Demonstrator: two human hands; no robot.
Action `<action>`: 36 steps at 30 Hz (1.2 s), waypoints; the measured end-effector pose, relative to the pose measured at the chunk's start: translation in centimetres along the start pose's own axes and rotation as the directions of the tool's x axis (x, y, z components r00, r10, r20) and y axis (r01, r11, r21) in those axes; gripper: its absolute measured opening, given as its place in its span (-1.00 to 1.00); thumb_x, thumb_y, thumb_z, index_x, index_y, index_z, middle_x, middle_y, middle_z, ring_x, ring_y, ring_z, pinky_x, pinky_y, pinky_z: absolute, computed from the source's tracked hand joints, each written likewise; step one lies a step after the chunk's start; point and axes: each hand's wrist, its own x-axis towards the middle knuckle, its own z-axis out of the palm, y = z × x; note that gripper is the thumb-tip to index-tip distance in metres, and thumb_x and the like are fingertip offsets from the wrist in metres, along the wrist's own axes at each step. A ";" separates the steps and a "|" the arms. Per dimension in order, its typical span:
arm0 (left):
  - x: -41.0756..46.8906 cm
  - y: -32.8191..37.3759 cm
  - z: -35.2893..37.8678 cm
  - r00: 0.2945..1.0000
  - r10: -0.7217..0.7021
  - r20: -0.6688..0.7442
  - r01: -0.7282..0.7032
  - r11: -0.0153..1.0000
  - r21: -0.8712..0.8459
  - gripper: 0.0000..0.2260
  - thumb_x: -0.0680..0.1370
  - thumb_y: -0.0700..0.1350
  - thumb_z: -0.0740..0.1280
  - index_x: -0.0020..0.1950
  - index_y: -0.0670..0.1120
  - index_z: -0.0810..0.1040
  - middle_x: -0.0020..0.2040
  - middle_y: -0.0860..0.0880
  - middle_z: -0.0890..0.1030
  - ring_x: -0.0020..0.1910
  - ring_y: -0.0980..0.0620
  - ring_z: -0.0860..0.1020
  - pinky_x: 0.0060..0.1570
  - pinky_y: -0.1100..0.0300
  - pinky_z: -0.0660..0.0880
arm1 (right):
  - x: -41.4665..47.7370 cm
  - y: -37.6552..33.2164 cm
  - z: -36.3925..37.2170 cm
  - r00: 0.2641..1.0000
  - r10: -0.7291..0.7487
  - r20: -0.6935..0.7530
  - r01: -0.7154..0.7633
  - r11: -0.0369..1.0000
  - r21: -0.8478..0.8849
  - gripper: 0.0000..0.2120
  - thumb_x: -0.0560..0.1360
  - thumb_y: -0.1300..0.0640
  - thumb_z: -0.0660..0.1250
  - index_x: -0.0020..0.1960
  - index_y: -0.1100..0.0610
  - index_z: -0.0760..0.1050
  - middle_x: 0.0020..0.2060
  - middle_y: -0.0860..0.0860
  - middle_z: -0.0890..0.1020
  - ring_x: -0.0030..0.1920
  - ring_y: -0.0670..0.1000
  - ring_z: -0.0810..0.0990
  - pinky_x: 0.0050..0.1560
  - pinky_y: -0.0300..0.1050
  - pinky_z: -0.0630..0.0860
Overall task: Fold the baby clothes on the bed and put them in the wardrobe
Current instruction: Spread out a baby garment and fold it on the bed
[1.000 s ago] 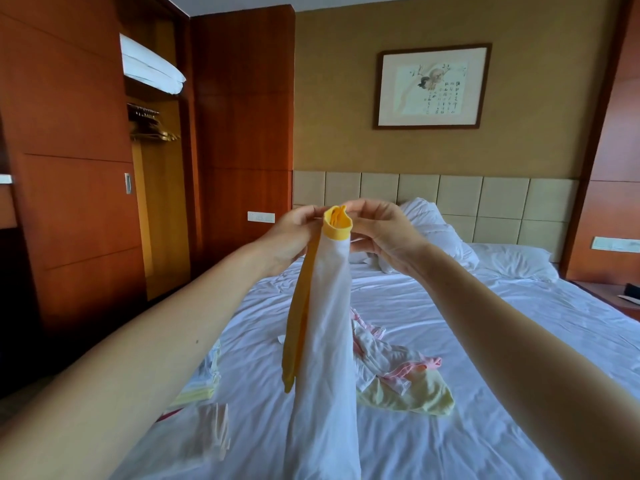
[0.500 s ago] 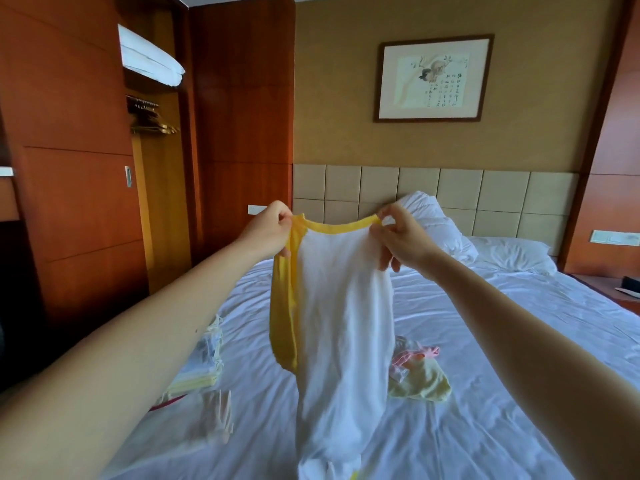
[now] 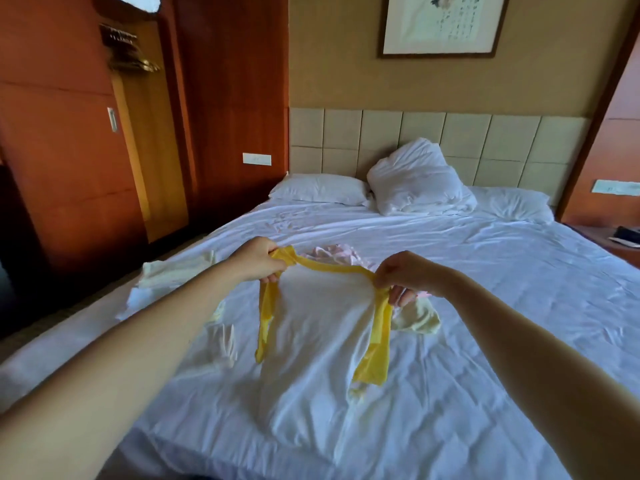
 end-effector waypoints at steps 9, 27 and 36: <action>-2.7 -8.0 6.5 0.984 -0.157 0.078 0.151 0.985 0.082 -0.80 0.61 -0.19 0.23 -0.19 -0.15 0.54 -0.36 -0.08 0.64 -0.26 -0.07 0.68 -0.21 0.10 0.62 | -0.9 6.5 7.8 0.990 0.129 0.063 -0.143 0.936 0.321 -0.88 0.67 0.09 0.14 0.08 0.15 0.31 -0.16 0.24 0.56 -0.39 0.14 0.68 -0.53 -0.12 0.54; 0.1 -6.5 6.2 0.945 -0.326 0.010 0.267 0.757 -0.596 -0.90 0.65 -0.07 0.20 0.10 -0.07 0.42 -0.10 -0.12 0.57 -0.40 -0.06 0.67 -0.52 0.24 0.52 | 3.6 6.7 4.2 0.986 0.156 -0.062 -0.118 0.907 0.404 -0.82 0.63 0.11 0.23 0.13 0.21 0.48 -0.26 0.24 0.68 -0.31 0.08 0.71 -0.35 -0.12 0.65; 11.2 -2.9 -2.2 0.961 -0.087 -0.261 0.042 0.984 -0.171 -0.85 0.64 -0.07 0.16 -0.02 -0.09 0.47 -0.14 -0.08 0.60 -0.37 -0.07 0.68 -0.33 0.11 0.58 | 11.1 -1.5 -3.0 0.954 0.039 -0.297 0.052 0.955 0.292 -0.84 0.60 0.10 0.25 -0.07 0.18 0.50 -0.38 0.18 0.60 -0.45 0.01 0.64 -0.33 -0.05 0.66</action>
